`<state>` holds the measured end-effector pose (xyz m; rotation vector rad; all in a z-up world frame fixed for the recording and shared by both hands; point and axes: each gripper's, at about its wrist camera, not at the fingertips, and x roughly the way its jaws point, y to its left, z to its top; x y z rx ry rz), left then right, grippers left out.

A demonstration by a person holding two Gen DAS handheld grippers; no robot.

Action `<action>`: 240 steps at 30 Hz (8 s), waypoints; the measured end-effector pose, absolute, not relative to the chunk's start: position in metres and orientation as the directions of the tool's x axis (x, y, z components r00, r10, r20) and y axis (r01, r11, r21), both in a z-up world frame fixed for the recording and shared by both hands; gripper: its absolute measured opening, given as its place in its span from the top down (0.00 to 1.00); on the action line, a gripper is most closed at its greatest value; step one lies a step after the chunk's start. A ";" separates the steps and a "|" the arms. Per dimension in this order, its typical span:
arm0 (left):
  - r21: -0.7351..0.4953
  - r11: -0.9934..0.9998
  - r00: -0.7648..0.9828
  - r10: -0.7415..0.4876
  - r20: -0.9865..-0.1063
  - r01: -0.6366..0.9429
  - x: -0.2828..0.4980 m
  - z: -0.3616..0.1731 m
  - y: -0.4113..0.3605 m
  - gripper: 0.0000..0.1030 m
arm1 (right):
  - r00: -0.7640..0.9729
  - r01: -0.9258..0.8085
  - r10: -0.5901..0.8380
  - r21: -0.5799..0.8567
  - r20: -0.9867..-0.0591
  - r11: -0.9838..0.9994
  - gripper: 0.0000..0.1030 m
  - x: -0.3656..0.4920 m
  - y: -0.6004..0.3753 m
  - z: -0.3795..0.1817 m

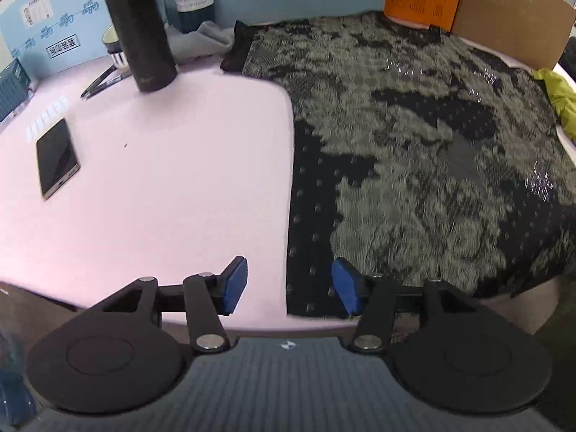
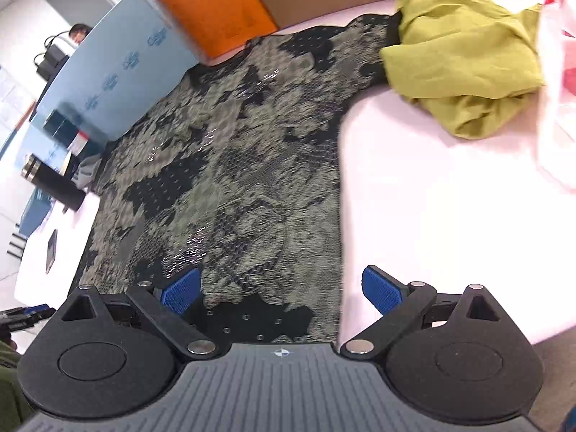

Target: Fold clothes

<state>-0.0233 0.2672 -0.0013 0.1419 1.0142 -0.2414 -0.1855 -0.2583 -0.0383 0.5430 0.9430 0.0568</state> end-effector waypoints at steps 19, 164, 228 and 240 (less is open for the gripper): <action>-0.013 0.938 0.418 -0.167 -0.893 0.346 -0.018 -0.035 0.251 0.44 | 0.480 0.165 0.433 0.563 -0.763 0.810 0.09 -0.224 -0.249 -0.073; 0.235 0.395 0.433 -0.549 -0.715 0.888 0.174 0.026 -0.261 0.31 | 0.780 0.469 0.000 0.585 -0.626 0.661 0.09 -0.063 -0.328 -0.087; 0.326 0.256 0.414 -0.536 -0.735 0.910 0.123 -0.058 -0.240 0.92 | 0.700 0.254 -0.118 0.091 -0.704 0.963 0.58 -0.225 -0.203 -0.052; 0.226 0.331 0.388 -0.592 -0.706 0.916 0.153 -0.013 -0.235 0.95 | 0.703 0.326 -0.085 0.214 -0.706 0.921 0.98 -0.238 -0.197 -0.017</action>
